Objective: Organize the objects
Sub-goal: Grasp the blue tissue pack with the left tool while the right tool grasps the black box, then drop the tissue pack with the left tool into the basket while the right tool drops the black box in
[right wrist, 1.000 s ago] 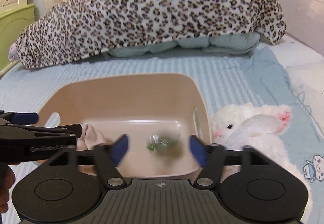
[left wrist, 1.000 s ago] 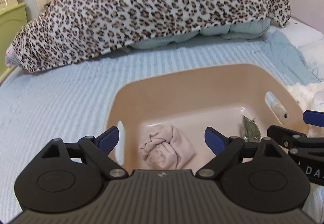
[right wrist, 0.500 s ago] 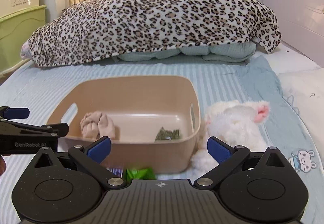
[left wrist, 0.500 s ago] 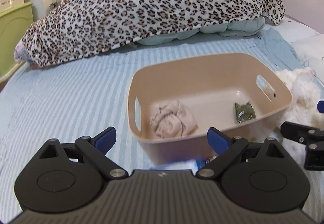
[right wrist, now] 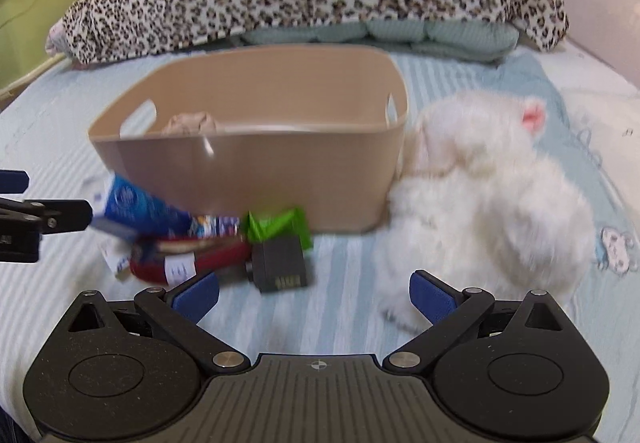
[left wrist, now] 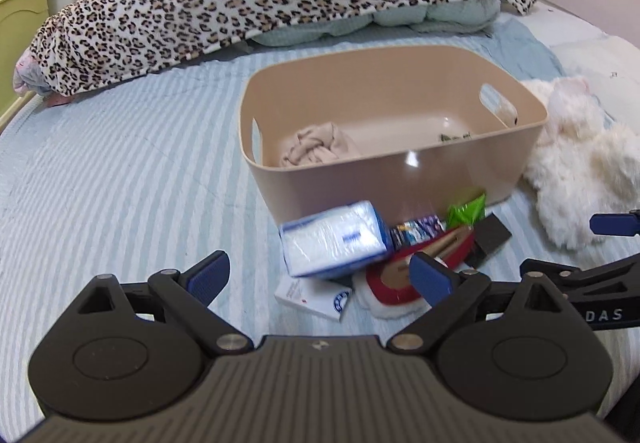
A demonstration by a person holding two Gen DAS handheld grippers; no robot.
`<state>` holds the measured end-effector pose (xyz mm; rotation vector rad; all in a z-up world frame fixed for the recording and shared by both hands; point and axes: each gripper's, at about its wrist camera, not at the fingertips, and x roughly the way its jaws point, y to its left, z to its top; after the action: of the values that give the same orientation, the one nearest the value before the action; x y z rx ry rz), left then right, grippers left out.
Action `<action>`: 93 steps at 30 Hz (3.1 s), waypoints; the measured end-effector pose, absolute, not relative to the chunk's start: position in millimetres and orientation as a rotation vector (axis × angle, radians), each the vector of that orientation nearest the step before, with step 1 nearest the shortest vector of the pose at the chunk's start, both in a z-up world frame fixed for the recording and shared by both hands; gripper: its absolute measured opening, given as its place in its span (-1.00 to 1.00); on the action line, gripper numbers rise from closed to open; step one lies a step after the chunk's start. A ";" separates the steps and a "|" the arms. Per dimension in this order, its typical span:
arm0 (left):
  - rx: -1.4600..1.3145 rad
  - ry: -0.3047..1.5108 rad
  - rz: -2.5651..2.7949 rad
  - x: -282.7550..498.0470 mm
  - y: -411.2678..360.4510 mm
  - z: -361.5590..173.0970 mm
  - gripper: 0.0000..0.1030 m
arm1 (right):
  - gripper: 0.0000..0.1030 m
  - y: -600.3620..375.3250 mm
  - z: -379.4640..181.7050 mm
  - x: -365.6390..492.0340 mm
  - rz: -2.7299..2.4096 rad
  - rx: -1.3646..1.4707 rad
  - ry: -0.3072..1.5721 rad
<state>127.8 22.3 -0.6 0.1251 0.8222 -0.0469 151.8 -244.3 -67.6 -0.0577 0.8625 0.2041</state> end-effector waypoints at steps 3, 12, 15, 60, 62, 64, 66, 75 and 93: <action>0.110 0.836 -0.045 130.7 21.9 -7.6 0.88 | 1.00 -244.5 -78.7 152.5 0.201 -0.059 0.881; -0.001 0.852 -0.041 152.0 26.5 -20.7 0.88 | 1.00 -239.7 -102.6 170.4 0.222 -0.043 0.906; -0.017 0.861 -0.034 161.8 26.1 -24.4 0.88 | 1.00 -237.1 -112.6 180.0 0.224 -0.049 0.915; -0.011 0.614 -0.021 144.7 54.7 66.6 0.30 | -0.18 -254.0 -0.4 164.8 0.238 0.039 0.644; -0.002 0.598 -0.015 152.4 53.0 70.5 0.30 | -0.18 -252.5 9.5 172.9 0.240 0.044 0.616; 0.007 0.584 -0.013 162.3 50.3 72.7 0.30 | -0.18 -250.8 16.6 182.8 0.238 0.048 0.593; 0.019 0.572 -0.008 173.5 47.0 72.4 0.30 | -0.18 -249.5 21.4 191.3 0.234 0.058 0.574; 0.062 0.630 0.043 239.4 26.5 37.1 0.29 | -0.18 -237.4 5.3 237.1 0.201 0.094 0.594; 0.097 0.733 0.064 257.4 27.4 2.2 0.50 | -0.19 -220.2 -41.4 272.6 0.168 0.047 0.751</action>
<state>257.4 27.4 2.2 0.0965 0.7330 0.0637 272.6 -220.2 -41.4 0.0474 0.7511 0.1685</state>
